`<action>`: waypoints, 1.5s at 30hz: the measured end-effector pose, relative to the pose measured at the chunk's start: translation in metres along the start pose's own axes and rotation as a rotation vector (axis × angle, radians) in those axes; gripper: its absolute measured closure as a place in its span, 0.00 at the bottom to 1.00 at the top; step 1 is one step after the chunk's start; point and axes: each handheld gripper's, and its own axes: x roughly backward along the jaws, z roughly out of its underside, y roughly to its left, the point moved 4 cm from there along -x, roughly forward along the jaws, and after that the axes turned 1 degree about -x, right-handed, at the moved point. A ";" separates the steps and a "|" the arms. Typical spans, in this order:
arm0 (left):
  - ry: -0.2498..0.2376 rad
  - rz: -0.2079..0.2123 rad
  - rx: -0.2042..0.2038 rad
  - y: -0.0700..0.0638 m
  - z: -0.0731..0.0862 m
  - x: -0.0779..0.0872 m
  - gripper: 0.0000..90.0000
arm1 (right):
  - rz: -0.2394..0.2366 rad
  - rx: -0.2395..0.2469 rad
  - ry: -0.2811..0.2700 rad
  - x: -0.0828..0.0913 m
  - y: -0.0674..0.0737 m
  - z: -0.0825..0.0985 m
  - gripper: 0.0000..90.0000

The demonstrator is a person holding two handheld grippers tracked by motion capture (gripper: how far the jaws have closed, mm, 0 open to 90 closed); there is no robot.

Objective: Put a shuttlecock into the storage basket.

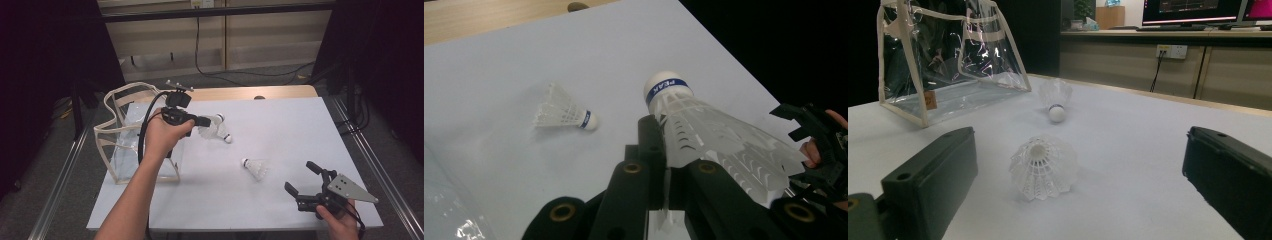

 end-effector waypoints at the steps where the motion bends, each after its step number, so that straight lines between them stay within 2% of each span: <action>1: 0.003 0.001 -0.004 0.000 -0.001 0.001 1.00 | -0.001 0.000 0.000 0.000 0.000 0.000 0.01; 30: -0.009 -0.043 0.001 0.008 -0.015 0.016 1.00 | -0.001 0.000 0.001 0.000 0.000 0.000 0.01; 45: -0.018 -0.059 0.018 0.015 -0.022 0.025 1.00 | 0.000 0.000 -0.001 0.000 0.000 0.000 0.01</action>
